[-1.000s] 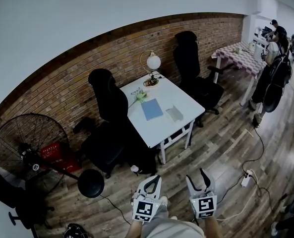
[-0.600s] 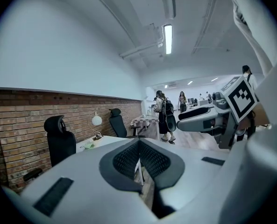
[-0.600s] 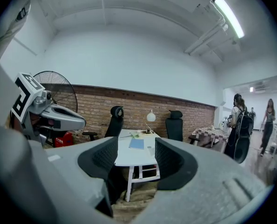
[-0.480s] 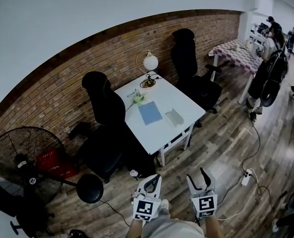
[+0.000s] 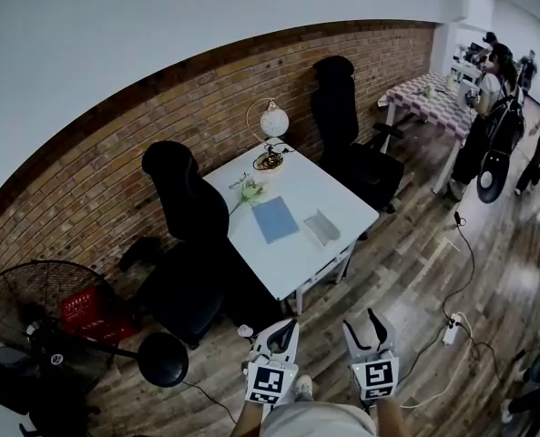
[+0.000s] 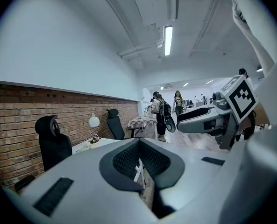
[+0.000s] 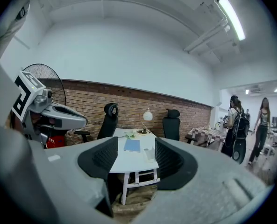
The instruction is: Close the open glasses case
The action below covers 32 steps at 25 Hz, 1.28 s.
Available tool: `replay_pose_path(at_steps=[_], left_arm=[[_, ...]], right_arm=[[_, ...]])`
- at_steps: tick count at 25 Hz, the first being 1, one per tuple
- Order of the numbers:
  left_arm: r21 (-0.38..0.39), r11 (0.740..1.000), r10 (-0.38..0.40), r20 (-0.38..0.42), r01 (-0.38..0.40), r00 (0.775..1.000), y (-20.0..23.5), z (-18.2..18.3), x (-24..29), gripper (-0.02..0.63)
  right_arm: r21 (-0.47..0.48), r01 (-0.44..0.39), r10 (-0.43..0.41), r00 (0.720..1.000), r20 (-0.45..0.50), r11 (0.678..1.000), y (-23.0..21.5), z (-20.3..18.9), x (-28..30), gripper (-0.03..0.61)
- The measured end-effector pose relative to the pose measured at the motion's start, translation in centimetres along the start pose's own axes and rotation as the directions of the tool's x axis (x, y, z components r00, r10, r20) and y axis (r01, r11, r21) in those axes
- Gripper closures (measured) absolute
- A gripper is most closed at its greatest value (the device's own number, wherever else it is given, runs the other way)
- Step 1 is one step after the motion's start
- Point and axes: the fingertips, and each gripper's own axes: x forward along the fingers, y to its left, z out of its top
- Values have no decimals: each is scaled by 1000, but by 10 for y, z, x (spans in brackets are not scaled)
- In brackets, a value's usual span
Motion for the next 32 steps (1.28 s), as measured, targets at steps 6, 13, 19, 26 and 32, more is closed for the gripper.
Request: replay_pose_path(at_steps=[6, 13, 19, 26, 32], left_arm=[[0, 1000, -22, 3, 22, 1000, 22, 1, 21, 611], [-7, 999, -44, -4, 44, 999, 36, -2, 39, 611], [-5, 999, -48, -7, 48, 999, 44, -1, 50, 611], [-2, 999, -51, -6, 51, 999, 48, 0, 69, 611], [-1, 999, -45, -12, 45, 999, 54, -1, 88, 611]], right_arm=[[-2, 24, -24, 1000, -9, 1000, -3, 2, 23, 330], [-8, 46, -46, 999, -18, 999, -9, 3, 41, 328], [-13, 45, -45, 999, -7, 999, -12, 5, 53, 328], [-21, 56, -56, 998, -13, 998, -28, 1, 66, 328], [16, 52, -52, 998, -30, 999, -37, -1, 82, 328]])
